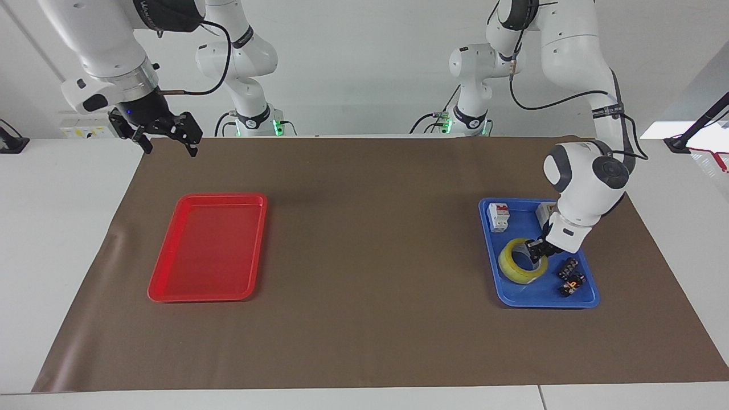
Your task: Place and move tape with both arms
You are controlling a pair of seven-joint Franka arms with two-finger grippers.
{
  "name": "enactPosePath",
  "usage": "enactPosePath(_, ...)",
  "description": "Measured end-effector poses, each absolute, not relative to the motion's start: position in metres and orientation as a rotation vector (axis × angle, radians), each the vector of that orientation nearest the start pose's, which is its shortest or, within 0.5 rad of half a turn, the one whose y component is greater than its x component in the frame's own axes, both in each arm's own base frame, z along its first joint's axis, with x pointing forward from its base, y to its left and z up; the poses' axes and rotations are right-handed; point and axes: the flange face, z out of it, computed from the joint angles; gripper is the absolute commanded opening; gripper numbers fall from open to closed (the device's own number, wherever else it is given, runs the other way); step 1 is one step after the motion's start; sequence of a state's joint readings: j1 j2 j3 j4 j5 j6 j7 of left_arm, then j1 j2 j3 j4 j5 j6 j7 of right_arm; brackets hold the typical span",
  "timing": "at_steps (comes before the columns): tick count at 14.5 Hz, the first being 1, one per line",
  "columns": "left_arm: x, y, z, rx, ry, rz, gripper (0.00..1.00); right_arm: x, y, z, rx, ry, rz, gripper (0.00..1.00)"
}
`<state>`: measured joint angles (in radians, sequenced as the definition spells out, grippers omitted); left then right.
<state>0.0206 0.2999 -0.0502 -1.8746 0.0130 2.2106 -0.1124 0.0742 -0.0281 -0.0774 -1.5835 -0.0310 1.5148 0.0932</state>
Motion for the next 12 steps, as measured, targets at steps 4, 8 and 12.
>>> enactPosePath(4, 0.609, -0.050, 0.420, -3.142, -0.098, -0.041, 0.00, 0.540, -0.008, 0.629, -3.167, 0.161, 0.063, 1.00)
enactPosePath(8, 0.583, -0.153, 0.425, -3.138, -0.216, -0.024, 0.00, 0.540, -0.008, 0.629, -3.167, 0.161, 0.063, 1.00)
enactPosePath(12, 0.540, -0.270, 0.411, -3.147, -0.340, -0.076, 0.00, 0.540, -0.008, 0.629, -3.167, 0.161, 0.063, 1.00)
